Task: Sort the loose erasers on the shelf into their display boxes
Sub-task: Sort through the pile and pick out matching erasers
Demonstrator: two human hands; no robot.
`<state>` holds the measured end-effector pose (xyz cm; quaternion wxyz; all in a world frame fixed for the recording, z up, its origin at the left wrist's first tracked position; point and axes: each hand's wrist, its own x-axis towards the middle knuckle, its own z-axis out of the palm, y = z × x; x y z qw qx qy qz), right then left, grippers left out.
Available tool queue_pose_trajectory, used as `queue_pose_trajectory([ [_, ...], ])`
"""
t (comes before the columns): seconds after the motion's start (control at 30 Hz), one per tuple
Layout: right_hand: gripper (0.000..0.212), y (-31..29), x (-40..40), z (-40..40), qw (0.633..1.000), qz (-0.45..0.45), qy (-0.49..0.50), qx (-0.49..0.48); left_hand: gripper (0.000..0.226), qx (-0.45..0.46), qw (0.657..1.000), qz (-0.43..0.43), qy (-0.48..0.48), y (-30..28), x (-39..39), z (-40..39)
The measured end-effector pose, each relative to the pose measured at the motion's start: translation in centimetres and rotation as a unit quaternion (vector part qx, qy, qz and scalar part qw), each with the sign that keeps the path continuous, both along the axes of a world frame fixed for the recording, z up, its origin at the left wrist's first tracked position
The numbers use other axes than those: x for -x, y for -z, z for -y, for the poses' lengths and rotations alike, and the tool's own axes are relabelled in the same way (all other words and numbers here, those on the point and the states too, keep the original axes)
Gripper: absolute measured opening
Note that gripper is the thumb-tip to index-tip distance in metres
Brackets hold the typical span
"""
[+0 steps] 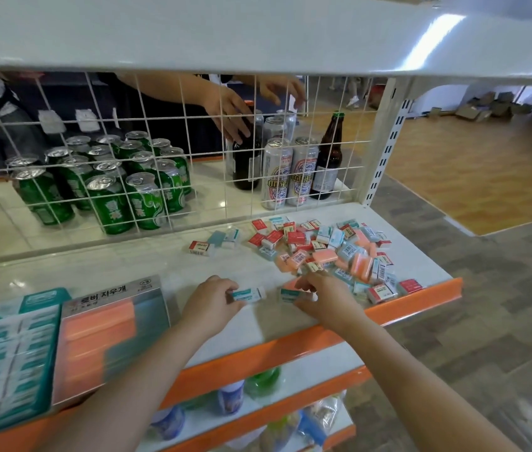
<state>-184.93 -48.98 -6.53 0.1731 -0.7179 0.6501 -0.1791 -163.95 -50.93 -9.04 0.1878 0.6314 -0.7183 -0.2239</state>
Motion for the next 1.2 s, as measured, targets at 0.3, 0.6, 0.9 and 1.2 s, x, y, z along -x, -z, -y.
queue_pose_trajectory([
  [0.3,0.040,-0.4,-1.5,0.9,0.991,-0.095,-0.075,-0.051,0.020,-0.014,0.999,-0.022,-0.031,-0.3,-0.1,-0.2],
  [0.6,0.028,-0.6,-2.0,0.8,0.997,0.005,-0.054,-0.051,0.019,0.021,0.990,-0.128,-0.053,-1.7,-0.8,-0.2],
  [0.9,0.020,-0.3,-2.1,0.3,0.975,0.215,0.050,0.000,0.028,0.037,0.995,-0.087,0.015,-3.0,-1.2,0.9],
  [1.2,0.025,0.0,0.4,-0.8,0.996,0.032,0.045,-0.065,0.028,-0.001,0.998,0.051,0.035,-1.5,-0.1,0.3],
])
